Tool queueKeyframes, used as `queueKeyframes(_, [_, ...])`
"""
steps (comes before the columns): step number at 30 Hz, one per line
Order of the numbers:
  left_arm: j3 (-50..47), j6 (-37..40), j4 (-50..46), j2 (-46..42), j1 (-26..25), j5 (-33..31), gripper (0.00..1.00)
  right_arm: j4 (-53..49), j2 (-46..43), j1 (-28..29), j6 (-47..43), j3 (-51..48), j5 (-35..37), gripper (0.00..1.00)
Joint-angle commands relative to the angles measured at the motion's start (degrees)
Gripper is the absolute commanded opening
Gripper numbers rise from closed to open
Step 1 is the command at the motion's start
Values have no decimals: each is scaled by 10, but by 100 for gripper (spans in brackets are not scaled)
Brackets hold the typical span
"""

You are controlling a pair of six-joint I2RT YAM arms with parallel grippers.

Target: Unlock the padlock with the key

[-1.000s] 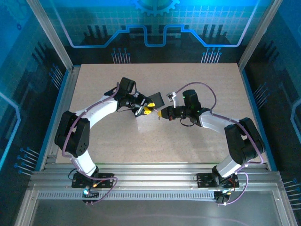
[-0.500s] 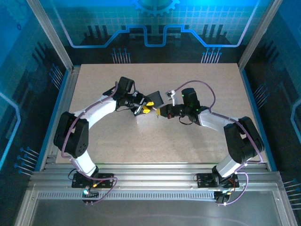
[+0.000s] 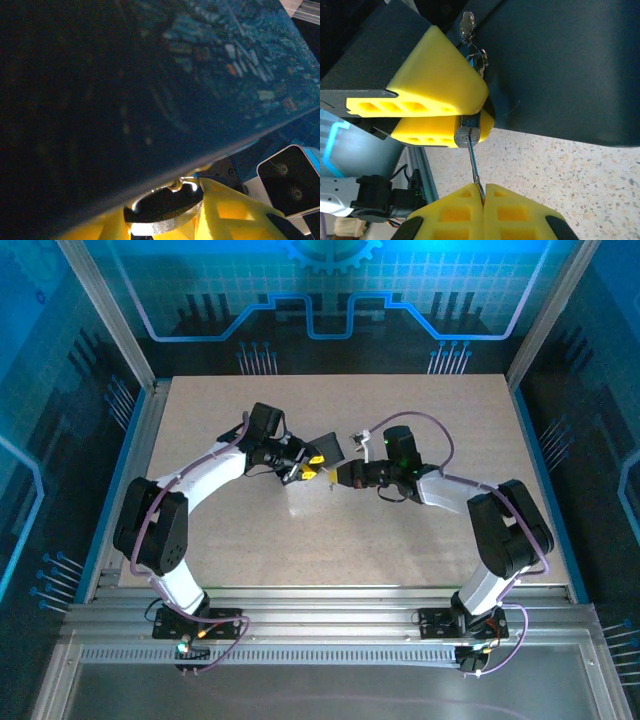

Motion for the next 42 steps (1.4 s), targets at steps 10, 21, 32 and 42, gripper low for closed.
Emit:
queueKeyframes(10, [12, 69, -33, -20, -4, 21, 0, 115, 32, 10, 116, 36, -88, 0])
queueKeyframes(21, [-9, 62, -22, -24, 10, 27, 0, 72, 17, 14, 75, 33, -78, 0])
queueKeyframes(32, [-8, 56, -22, -29, 15, 30, 0, 19, -19, 15, 30, 5, -67, 0])
queueKeyframes(42, [-12, 50, -22, -39, 18, 30, 0, -39, -35, -7, 20, 0, -47, 0])
